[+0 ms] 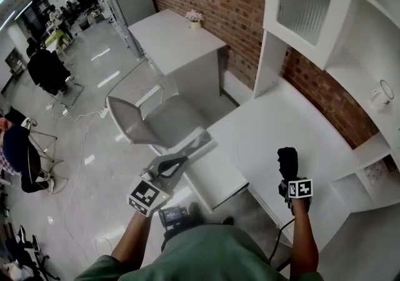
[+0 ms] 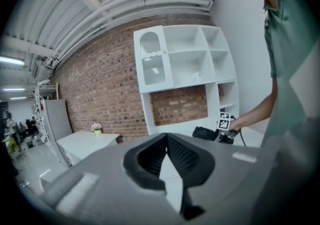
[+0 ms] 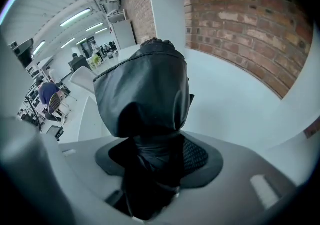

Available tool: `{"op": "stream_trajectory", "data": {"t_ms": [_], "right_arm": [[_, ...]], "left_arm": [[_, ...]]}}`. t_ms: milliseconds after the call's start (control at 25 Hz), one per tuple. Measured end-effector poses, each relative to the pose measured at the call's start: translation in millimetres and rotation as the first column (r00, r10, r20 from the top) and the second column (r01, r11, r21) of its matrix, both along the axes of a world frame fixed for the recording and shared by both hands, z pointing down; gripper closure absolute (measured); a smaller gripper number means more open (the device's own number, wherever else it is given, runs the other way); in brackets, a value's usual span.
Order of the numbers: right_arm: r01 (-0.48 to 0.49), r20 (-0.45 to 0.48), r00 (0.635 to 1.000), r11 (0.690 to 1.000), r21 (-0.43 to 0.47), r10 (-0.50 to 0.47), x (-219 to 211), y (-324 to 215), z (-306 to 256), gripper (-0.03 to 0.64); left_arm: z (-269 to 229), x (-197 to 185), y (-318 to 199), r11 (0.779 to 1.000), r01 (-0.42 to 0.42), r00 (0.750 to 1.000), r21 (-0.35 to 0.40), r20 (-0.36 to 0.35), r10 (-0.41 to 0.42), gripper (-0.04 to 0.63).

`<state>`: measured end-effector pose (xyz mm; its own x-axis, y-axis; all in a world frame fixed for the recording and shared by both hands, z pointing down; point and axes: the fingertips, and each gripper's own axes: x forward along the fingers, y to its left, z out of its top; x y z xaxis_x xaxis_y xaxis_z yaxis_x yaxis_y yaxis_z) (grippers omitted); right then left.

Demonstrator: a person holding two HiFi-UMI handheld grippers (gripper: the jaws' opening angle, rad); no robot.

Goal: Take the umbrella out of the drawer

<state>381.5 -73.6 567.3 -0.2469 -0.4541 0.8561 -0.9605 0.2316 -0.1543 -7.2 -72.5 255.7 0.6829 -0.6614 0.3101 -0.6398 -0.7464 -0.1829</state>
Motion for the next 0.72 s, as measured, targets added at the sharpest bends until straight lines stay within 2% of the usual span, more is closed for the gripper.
{"op": "stream_trajectory", "data": {"t_ms": [440,720], "right_arm": [[-0.032,-0.033,0.999,0.988,-0.153,0.027,12.5,-11.3,57.0,0.364],[-0.060,-0.058,0.997,0.979,-0.194,0.049,18.8,-21.7,84.6,0.354]], "left_arm": [[-16.5,-33.7,11.8,0.997,0.072,0.997,0.013,0.010,-0.072,0.592],[-23.6,-45.4,11.4,0.995,0.099,0.995,0.016,0.023,-0.099,0.592]]}}
